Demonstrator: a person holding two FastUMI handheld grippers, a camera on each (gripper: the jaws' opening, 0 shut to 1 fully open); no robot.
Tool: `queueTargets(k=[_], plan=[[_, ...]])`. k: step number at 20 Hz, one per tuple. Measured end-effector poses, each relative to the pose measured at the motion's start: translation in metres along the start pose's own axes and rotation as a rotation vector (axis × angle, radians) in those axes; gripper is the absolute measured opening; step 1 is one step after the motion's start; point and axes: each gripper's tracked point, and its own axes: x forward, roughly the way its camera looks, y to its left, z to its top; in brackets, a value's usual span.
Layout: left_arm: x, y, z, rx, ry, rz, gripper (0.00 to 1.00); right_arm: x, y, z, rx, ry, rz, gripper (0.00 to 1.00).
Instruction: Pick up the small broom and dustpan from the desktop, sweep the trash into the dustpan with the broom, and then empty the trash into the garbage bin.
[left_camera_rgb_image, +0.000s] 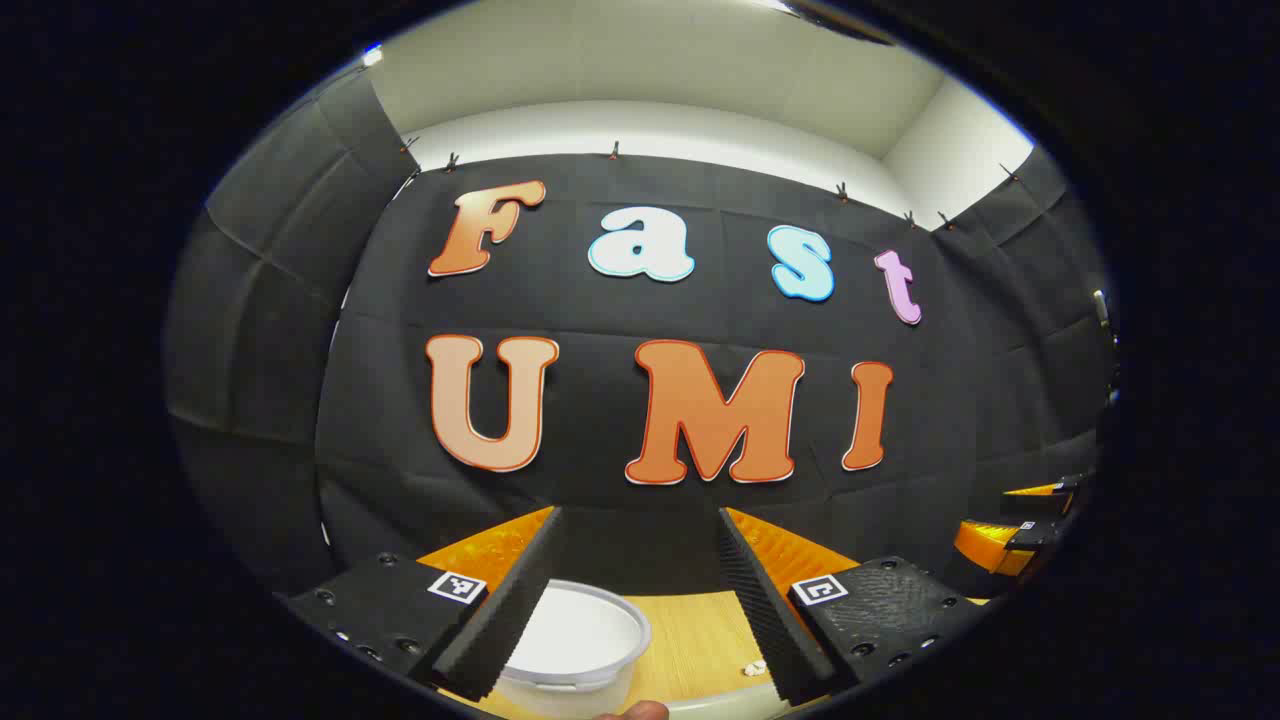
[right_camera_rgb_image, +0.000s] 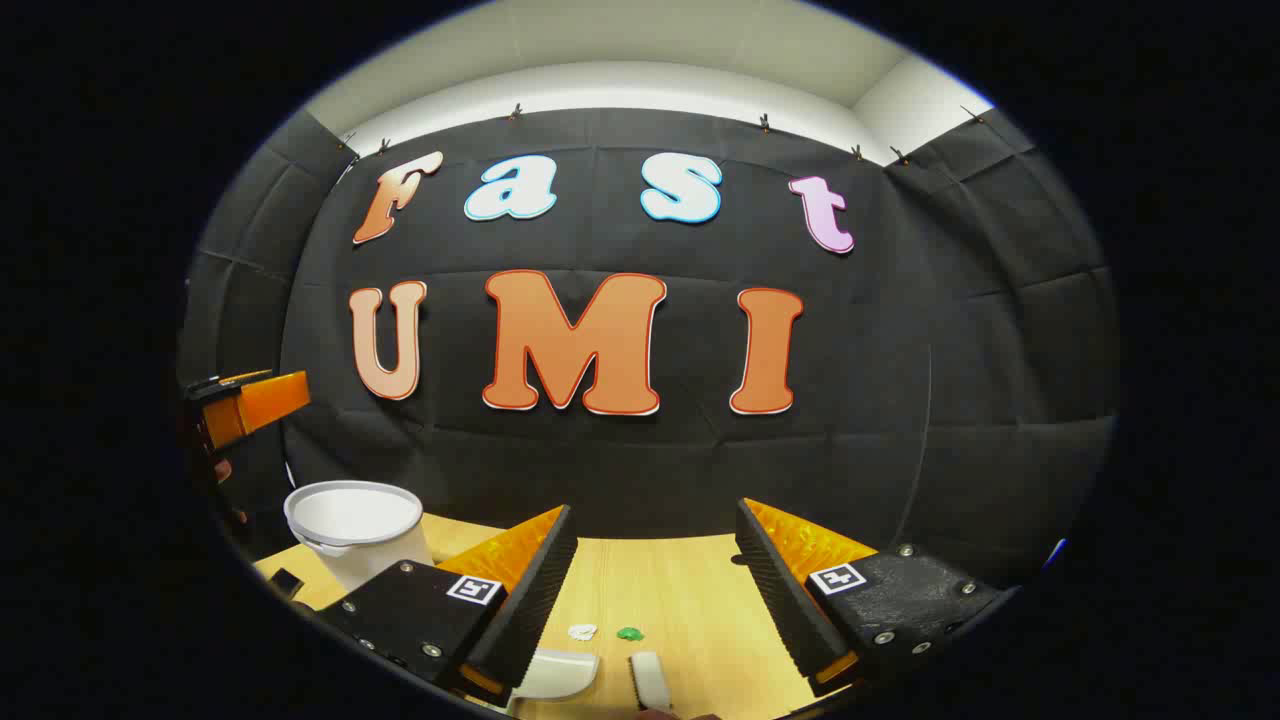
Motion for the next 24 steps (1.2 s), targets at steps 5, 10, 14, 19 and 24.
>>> queueTargets(k=[5,10,14,19,24], plan=[[-0.019,-0.054,-0.038,-0.089,0.045,0.069,0.95,0.002,-0.025,-0.003,-0.007,0.000,0.054,0.96],[-0.018,-0.093,-0.043,-0.012,0.067,0.066,0.95,0.003,-0.028,-0.011,0.017,-0.013,0.098,0.96],[-0.012,-0.107,-0.049,-0.002,0.082,0.062,0.95,0.004,-0.018,-0.017,-0.006,-0.011,0.141,0.96],[-0.009,-0.107,-0.061,0.000,0.108,0.061,0.94,0.007,-0.014,-0.028,0.019,0.024,0.149,0.96],[-0.005,-0.107,-0.064,-0.012,0.114,0.044,0.95,0.005,-0.006,-0.027,0.056,0.022,0.184,0.96]])
